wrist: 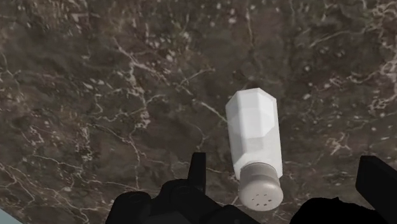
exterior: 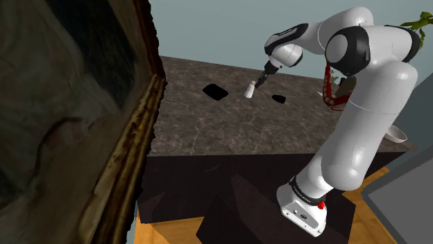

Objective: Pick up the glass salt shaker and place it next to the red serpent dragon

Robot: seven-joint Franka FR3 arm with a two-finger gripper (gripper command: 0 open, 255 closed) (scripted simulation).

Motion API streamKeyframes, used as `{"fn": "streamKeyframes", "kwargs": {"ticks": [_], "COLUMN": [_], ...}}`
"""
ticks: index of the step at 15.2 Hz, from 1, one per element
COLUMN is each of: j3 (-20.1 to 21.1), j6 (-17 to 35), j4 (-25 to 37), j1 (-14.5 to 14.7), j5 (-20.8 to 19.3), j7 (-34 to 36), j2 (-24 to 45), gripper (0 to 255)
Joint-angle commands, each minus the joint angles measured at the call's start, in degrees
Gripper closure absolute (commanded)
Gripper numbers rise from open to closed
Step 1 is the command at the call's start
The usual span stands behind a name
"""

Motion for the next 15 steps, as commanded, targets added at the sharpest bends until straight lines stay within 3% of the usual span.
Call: {"fn": "streamKeyframes", "kwargs": {"ticks": [1, 7, 15], "j3": [1.4, 3.8, 3.8], "j6": [0.2, 2.2, 2.2], "j4": [1.4, 1.9, 1.9], "j1": [-1.7, -3.4, -3.4], "j5": [3.3, 7.3, 7.3], "j7": [-2.6, -5.0, -5.0], "j2": [2.9, 6.7, 6.7], "gripper": [0, 0, 0]}}
